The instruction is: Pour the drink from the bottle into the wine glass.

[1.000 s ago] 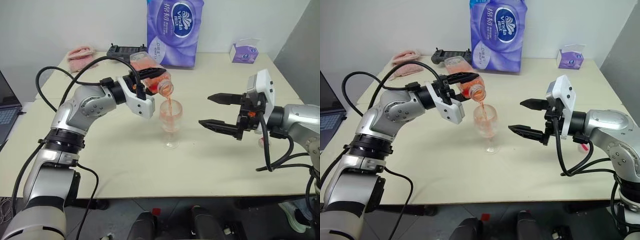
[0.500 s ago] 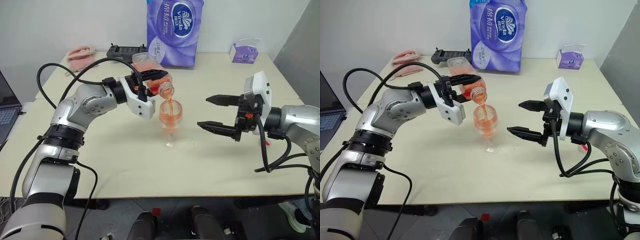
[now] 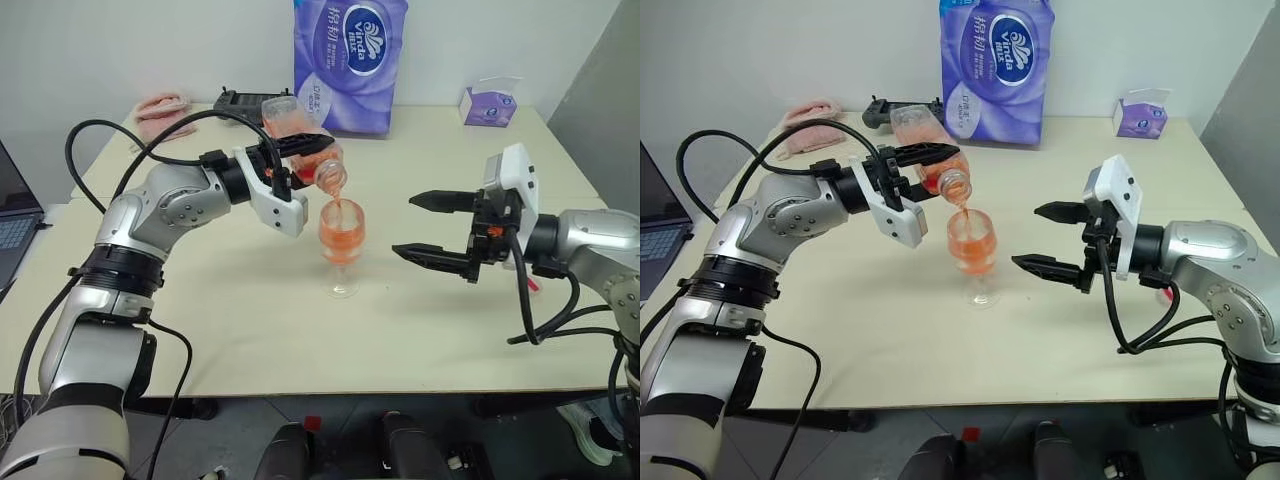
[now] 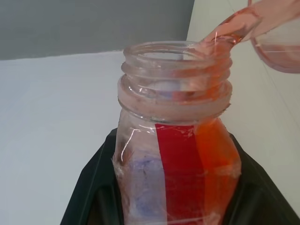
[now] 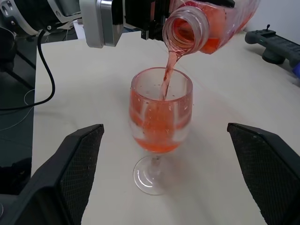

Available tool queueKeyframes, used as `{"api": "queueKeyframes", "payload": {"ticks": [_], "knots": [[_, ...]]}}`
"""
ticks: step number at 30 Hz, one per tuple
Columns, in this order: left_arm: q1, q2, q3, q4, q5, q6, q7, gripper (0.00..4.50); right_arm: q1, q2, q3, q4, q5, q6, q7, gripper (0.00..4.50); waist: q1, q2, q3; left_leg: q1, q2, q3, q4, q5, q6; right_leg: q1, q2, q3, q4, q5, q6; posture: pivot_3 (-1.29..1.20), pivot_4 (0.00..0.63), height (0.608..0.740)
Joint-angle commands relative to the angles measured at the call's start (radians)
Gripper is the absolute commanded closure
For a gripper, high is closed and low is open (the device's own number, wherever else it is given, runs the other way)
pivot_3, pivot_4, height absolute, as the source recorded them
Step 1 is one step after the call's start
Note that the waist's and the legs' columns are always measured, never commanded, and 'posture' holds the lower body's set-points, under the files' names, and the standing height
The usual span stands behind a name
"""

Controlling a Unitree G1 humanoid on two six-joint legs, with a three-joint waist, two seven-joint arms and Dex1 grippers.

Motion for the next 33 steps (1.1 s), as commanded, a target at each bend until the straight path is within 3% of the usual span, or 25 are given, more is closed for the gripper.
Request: {"api": "queueKeyframes", "payload": {"ticks": [1,17,25,29,33], "knots": [[-0.037,0.018,0.007,-0.005,0.001,-0.013,0.027,2.63,-0.019,-0.001,-0.02,-0.015,0.008,-0.006,0.001,0.0,0.0,0.0,0.0,0.0,0.0,0.0,0.0,0.0,0.0,0.0,0.0,0.0,0.0,0.0,0.0,0.0,0.15,0.74],[-0.043,0.004,0.009,0.012,-0.035,-0.01,0.024,2.66,-0.021,0.002,-0.026,-0.006,0.01,-0.011,0.003,0.0,0.0,0.0,0.0,0.0,0.0,0.0,0.0,0.0,0.0,0.0,0.0,0.0,0.0,0.0,0.0,0.0,0.15,0.74],[0.049,-0.036,0.018,-0.047,-0.343,0.137,-0.186,2.66,-0.038,0.003,-0.028,0.007,0.009,-0.017,0.008,0.0,-0.001,0.0,0.0,0.0,0.001,0.0,0.0,0.0,0.0,0.0,0.0,0.0,0.001,0.0,0.0,0.0,0.15,0.74],[0.088,-0.032,0.035,-0.092,-0.364,0.163,-0.211,2.67,-0.065,0.008,-0.034,0.018,0.018,-0.019,0.015,0.0,-0.004,0.0,0.0,0.0,0.001,0.0,0.0,0.0,0.0,0.0,0.0,0.0,0.001,0.0,0.0,0.0,0.15,0.74],[0.136,-0.052,0.072,-0.155,-0.487,0.305,-0.263,2.67,-0.113,0.018,-0.035,0.042,0.031,-0.017,0.022,0.0,-0.004,0.0,0.0,0.0,0.001,0.0,0.001,0.0,0.0,0.0,0.0,0.0,0.001,0.0,0.0,0.0,0.15,0.74]]}}
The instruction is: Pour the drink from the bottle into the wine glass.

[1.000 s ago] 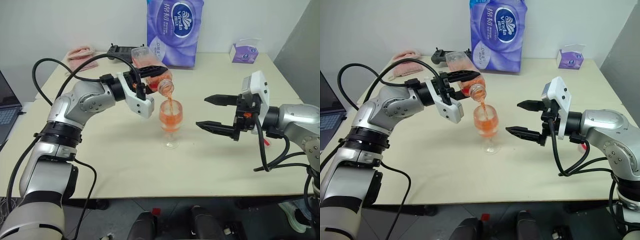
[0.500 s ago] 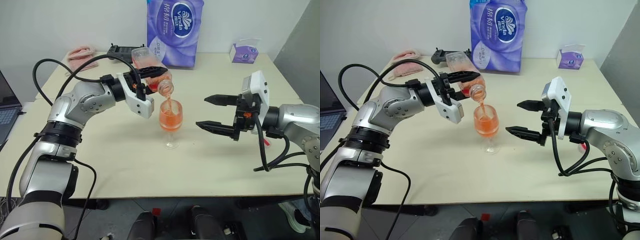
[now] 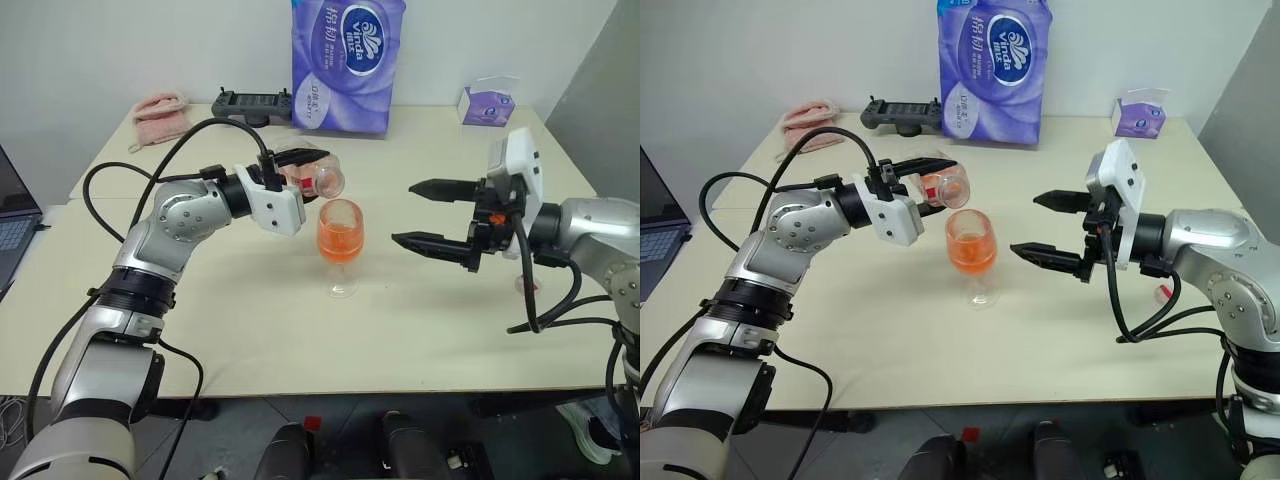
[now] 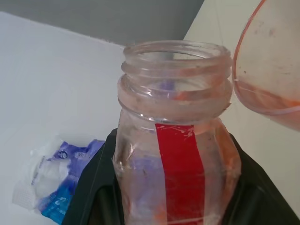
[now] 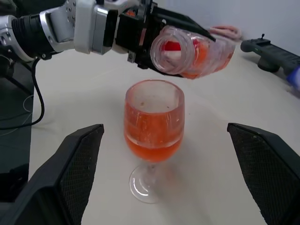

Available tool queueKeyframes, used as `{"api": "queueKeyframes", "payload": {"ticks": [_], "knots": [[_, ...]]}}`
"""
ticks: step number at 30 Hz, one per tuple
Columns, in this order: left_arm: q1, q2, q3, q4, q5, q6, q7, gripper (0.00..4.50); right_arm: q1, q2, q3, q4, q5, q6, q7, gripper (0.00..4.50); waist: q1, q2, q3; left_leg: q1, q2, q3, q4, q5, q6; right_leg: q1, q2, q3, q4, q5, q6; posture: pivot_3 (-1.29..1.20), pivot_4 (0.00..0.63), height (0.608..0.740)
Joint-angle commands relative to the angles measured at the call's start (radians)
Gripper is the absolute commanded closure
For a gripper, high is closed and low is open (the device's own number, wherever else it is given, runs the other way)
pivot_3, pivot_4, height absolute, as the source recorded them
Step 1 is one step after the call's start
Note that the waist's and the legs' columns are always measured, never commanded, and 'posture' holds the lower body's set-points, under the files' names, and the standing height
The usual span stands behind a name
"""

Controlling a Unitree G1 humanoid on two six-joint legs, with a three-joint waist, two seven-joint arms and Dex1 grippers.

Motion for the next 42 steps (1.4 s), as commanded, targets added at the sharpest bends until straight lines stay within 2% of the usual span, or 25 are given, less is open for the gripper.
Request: {"api": "queueKeyframes", "payload": {"ticks": [1,4,7,12,14,18,28,36,37,42], "knots": [[0.03,-0.014,0.075,-0.103,-0.148,0.132,-0.04,2.67,-0.056,0.01,-0.031,0.008,0.015,-0.016,0.008,0.0,0.0,0.0,0.0,0.0,0.0,0.0,0.0,0.0,0.0,0.0,0.0,0.0,0.0,0.0,0.0,0.0,0.15,0.74],[0.069,-0.03,0.118,-0.166,-0.225,0.267,-0.047,2.68,-0.083,0.015,-0.024,0.028,0.004,-0.025,0.016,0.0,0.0,0.0,0.0,0.0,0.001,0.0,0.0,0.0,0.0,0.0,0.0,0.0,0.0,0.0,0.0,0.0,0.15,0.74],[0.129,-0.077,0.252,-0.211,-0.37,0.619,0.066,2.68,-0.177,0.061,0.024,0.065,-0.026,-0.015,-0.024,0.0,-0.004,0.0,0.0,0.0,0.001,0.0,0.0,0.0,0.0,0.0,0.0,0.001,0.001,0.0,0.0,0.0,0.15,0.74],[0.2,-0.147,0.407,-0.22,-0.426,0.925,0.277,2.68,-0.333,0.175,0.117,0.128,-0.094,0.067,-0.148,0.0,-0.015,0.0,0.0,0.002,0.001,-0.002,0.0,0.0,0.0,-0.001,0.002,-0.001,0.003,0.0,0.0,0.0,0.15,0.74],[0.212,-0.171,0.445,-0.217,-0.434,0.977,0.331,2.68,-0.368,0.219,0.125,0.141,-0.09,0.103,-0.173,0.0,-0.013,0.0,0.0,0.0,0.001,-0.002,0.0,0.0,0.0,-0.003,0.002,-0.001,0.006,0.0,0.0,0.0,0.15,0.74],[0.218,-0.208,0.514,-0.16,-0.441,0.965,0.415,2.68,-0.394,0.297,0.157,0.14,-0.093,0.125,-0.187,0.0,0.001,0.0,0.0,-0.001,0.001,-0.002,0.0,0.0,-0.001,-0.005,0.0,-0.001,0.007,0.0,0.0,0.0,0.15,0.74],[0.262,-0.233,0.565,-0.129,-0.462,0.962,0.43,2.68,-0.379,0.318,0.186,0.12,-0.111,0.147,-0.166,0.0,0.003,0.0,0.0,-0.001,0.0,-0.001,0.0,0.001,-0.001,-0.004,-0.003,0.0,0.005,0.0,0.0,0.0,0.15,0.74],[0.3,-0.225,0.557,-0.13,-0.45,0.959,0.433,0.14,-0.366,0.317,0.187,0.114,-0.12,0.147,-0.163,0.0,0.001,0.0,0.0,-0.001,0.0,-0.001,0.0,0.001,-0.001,-0.004,-0.003,0.0,0.006,0.0,0.0,0.0,0.15,0.74],[0.302,-0.225,0.555,-0.134,-0.449,0.961,0.433,0.03,-0.366,0.317,0.187,0.114,-0.12,0.147,-0.163,0.0,0.001,0.0,0.0,-0.001,0.0,-0.001,0.0,0.001,-0.001,-0.004,-0.003,0.0,0.006,0.0,0.0,0.0,0.15,0.74],[0.315,-0.227,0.55,-0.159,-0.448,0.979,0.437,0.03,-0.362,0.315,0.184,0.113,-0.122,0.14,-0.159,0.0,0.0,0.0,0.0,-0.001,0.0,-0.001,0.0,0.001,-0.001,-0.004,-0.003,-0.001,0.006,0.0,0.0,0.0,0.15,0.74]]}}
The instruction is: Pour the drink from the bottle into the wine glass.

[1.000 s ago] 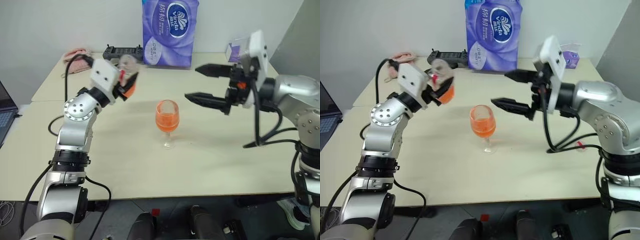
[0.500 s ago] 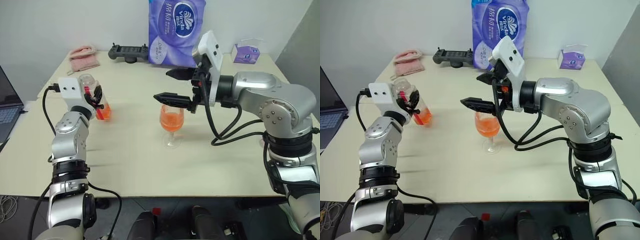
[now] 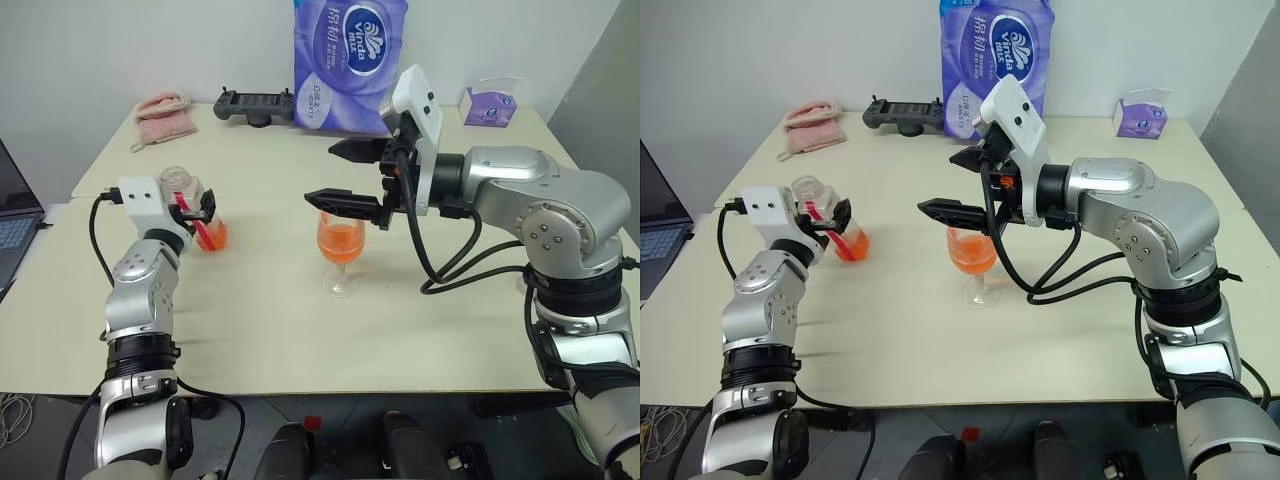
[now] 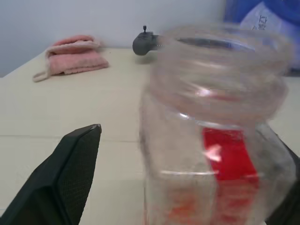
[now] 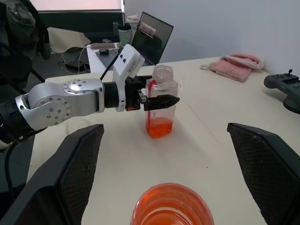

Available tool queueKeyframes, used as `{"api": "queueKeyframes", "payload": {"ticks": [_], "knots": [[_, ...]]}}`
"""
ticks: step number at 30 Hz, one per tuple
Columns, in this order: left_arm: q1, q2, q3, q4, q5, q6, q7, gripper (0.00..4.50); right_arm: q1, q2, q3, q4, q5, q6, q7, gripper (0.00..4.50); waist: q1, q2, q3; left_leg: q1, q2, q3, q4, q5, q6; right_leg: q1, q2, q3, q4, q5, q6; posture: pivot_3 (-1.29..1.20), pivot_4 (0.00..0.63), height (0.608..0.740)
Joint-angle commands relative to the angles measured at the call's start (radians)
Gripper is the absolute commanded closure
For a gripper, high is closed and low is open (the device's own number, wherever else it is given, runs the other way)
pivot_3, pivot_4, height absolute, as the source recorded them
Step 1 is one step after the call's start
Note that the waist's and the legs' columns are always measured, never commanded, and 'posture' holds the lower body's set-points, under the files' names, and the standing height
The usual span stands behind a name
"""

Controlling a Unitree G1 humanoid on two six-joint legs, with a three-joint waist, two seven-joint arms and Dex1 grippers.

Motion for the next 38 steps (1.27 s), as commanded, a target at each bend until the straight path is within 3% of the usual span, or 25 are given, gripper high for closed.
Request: {"api": "queueKeyframes", "payload": {"ticks": [1,9,18,21,25,29,33,38], "knots": [[0.002,0.012,0.002,-0.061,0.004,0.007,0.007,0.03,-0.002,-0.005,-0.017,-0.031,-0.006,-0.011,0.01,0.0,0.0,0.0,0.0,0.0,0.0,0.0,0.0,0.0,0.0,0.0,0.0,0.0,0.0,0.0,0.0,0.0,0.15,0.74],[0.044,0.005,0.008,-0.146,-0.014,0.063,0.013,0.03,0.002,-0.01,-0.022,-0.022,-0.022,-0.029,0.022,0.0,0.0,0.0,0.0,0.0,0.0,0.0,0.0,0.0,0.0,0.0,0.0,0.0,0.0,0.0,0.0,0.0,0.15,0.74],[0.244,0.005,0.055,-0.604,-0.119,0.319,0.058,0.03,0.024,-0.067,-0.044,-0.001,-0.052,-0.077,0.08,0.0,0.0,0.0,0.0,-0.001,0.002,0.0,-0.001,0.0,0.0,0.0,-0.001,0.001,-0.003,0.0,0.0,0.0,0.15,0.74],[0.283,0.059,0.098,-0.722,-0.19,0.419,0.02,0.03,0.034,-0.098,-0.059,0.014,-0.055,-0.108,0.117,0.0,0.0,0.0,0.0,0.0,0.001,0.0,-0.001,0.0,0.0,0.002,0.0,0.0,-0.005,0.0,0.0,0.0,0.15,0.74],[0.327,0.239,0.161,-0.817,-0.341,0.483,-0.2,0.03,0.057,-0.156,-0.104,0.046,-0.046,-0.141,0.179,0.0,-0.002,0.0,0.0,0.0,0.001,0.001,-0.002,0.0,0.0,0.002,0.002,0.0,-0.006,0.0,0.0,0.0,0.15,0.74],[0.241,0.393,0.199,-0.826,-0.58,0.567,-0.399,0.03,0.186,-0.267,-0.195,0.102,-0.051,-0.206,0.268,0.0,0.006,-0.001,0.0,0.0,0.001,-0.001,-0.001,0.0,0.0,0.005,0.002,-0.001,-0.01,0.0,0.0,0.0,0.15,0.74],[0.175,0.453,0.144,-0.783,-0.615,0.573,-0.46,0.03,0.356,-0.361,-0.318,0.068,0.039,-0.216,0.393,0.0,0.004,-0.001,0.001,0.001,0.0,0.002,-0.001,0.0,0.001,0.006,0.0,0.001,-0.011,-0.001,0.0,0.0,0.15,0.74],[0.16,0.471,0.113,-0.741,-0.612,0.561,-0.503,0.03,0.368,-0.356,-0.315,0.066,0.033,-0.238,0.396,0.0,-0.021,0.001,0.001,0.004,0.003,0.005,-0.002,0.0,0.001,0.005,0.006,0.003,-0.009,-0.001,0.0,0.0,0.15,0.74]]}}
